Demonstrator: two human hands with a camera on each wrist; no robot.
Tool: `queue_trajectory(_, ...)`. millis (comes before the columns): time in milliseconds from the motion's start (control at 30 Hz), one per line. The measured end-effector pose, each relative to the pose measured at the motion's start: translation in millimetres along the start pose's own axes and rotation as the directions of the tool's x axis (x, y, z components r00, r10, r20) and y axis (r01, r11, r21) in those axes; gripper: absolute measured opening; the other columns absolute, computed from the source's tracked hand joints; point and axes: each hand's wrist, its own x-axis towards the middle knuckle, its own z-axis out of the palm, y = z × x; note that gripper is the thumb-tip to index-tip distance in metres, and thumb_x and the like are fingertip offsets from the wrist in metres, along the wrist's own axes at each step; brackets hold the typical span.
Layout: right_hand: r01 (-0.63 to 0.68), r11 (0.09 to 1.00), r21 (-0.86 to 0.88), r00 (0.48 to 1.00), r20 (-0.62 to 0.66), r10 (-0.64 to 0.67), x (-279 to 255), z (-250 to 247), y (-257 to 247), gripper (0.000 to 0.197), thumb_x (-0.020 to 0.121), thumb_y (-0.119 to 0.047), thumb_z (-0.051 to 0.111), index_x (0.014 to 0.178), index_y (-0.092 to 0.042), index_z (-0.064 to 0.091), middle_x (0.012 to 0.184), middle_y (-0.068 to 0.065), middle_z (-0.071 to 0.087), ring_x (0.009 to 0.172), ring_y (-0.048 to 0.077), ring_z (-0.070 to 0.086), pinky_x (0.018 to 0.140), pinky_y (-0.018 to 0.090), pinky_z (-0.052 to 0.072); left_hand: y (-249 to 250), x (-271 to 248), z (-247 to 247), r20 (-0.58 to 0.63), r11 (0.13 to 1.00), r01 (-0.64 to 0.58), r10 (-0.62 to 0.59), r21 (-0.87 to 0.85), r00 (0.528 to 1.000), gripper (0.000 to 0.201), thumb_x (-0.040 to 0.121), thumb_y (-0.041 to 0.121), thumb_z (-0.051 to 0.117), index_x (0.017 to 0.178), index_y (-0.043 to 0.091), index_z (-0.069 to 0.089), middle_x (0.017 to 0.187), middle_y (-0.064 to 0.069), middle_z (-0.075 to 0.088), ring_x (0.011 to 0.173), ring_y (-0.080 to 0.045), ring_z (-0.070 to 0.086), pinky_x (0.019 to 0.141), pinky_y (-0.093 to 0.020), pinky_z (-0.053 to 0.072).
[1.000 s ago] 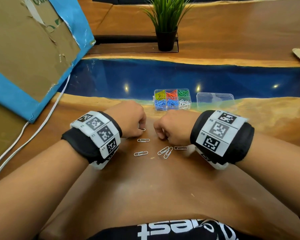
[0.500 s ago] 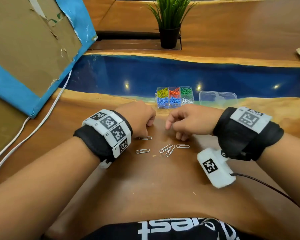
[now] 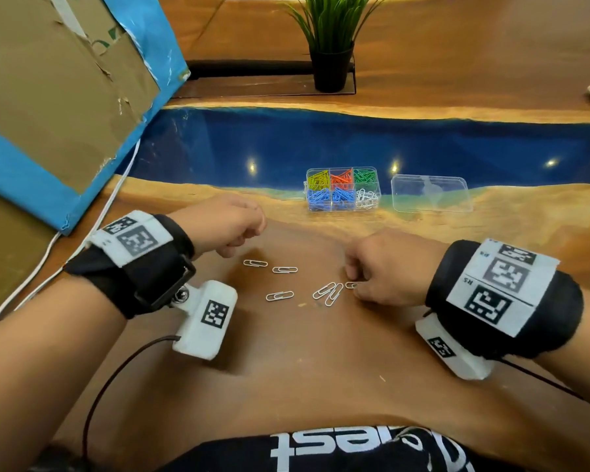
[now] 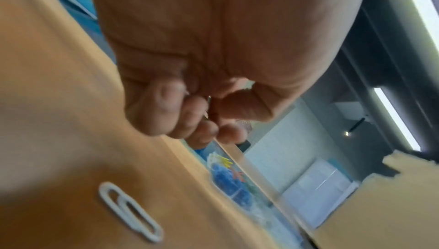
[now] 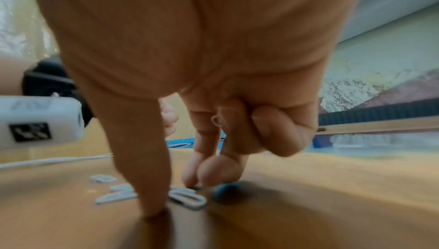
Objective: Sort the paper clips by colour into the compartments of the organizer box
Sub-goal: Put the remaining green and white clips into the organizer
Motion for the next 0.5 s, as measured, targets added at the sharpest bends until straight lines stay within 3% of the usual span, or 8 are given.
queue_trajectory(67,0.016,0.998,-0.061,1.0,0.002,-0.015,1.4,0.8,-3.3,0.016,0.084,-0.014,0.052,0.095,-0.014,0.064,0.099,0.007,0.065,0.094,0.027,0.061,0.081,0.033,0.052,-7.8,1.1,-2.7,-0.027,0.954,-0.03,0.04,0.297,0.999,0.012,0.083,0.019,0.057,0.075,0.011,0.061,0.06,0.004,0.049,0.053,-0.012,0.042,0.05,-0.022,0.035)
queue_trajectory(167,0.038,0.989,-0.144,0.999,0.013,-0.036,2.1,1.2,-6.3,0.019,0.085,-0.016,0.051,0.096,-0.01,0.065,0.1,0.01,0.065,0.092,0.028,0.062,0.079,0.034,0.054,-13.3,-1.8,-1.3,-0.001,0.778,-0.061,0.079,0.625,0.997,0.01,0.077,0.028,0.071,0.083,0.023,0.064,0.066,0.011,0.052,0.062,-0.006,0.048,0.057,-0.019,0.037)
queue_trajectory(300,0.044,0.978,-0.205,0.998,0.043,-0.036,-0.1,0.4,-10.1,0.022,0.084,-0.026,0.053,0.093,-0.009,0.064,0.101,0.01,0.062,0.091,0.028,0.062,0.077,0.035,0.054,-8.1,-4.4,5.0,0.033,0.682,-0.11,0.125,0.723,0.992,0.008,0.078,0.028,0.07,0.085,0.025,0.067,0.063,0.014,0.048,0.06,-0.004,0.046,0.057,-0.02,0.038)
queue_trajectory(367,0.055,0.978,-0.2,0.998,0.029,-0.051,-0.8,-1.4,-11.5,0.019,0.085,-0.029,0.052,0.085,-0.012,0.061,0.093,0.009,0.062,0.088,0.028,0.06,0.07,0.032,0.05,-4.4,-4.9,7.5,0.051,0.647,-0.125,0.132,0.752,0.99,0.004,0.081,0.027,0.066,0.084,0.025,0.068,0.062,0.014,0.047,0.062,-0.006,0.047,0.061,-0.021,0.04)
queue_trajectory(433,0.044,0.995,-0.091,0.999,0.02,-0.043,-0.3,-4.6,-9.6,0.019,0.085,-0.028,0.052,0.07,-0.018,0.052,0.074,0.002,0.056,0.078,0.025,0.054,0.065,0.029,0.041,-2.0,-5.0,9.7,0.067,0.638,-0.134,0.129,0.758,0.989,0.005,0.081,0.025,0.064,0.077,0.024,0.068,0.061,0.013,0.05,0.066,-0.009,0.051,0.062,-0.023,0.043)
queue_trajectory(500,-0.005,0.989,0.145,0.999,0.052,-0.003,3.9,-7.5,-4.2,0.024,0.086,-0.025,0.052,0.063,-0.018,0.045,0.065,-0.001,0.05,0.068,0.021,0.047,0.062,0.029,0.038,-1.2,-4.6,11.4,0.08,0.643,-0.13,0.106,0.755,0.991,0.008,0.079,0.022,0.064,0.071,0.024,0.065,0.062,0.012,0.053,0.065,-0.009,0.053,0.06,-0.021,0.043)
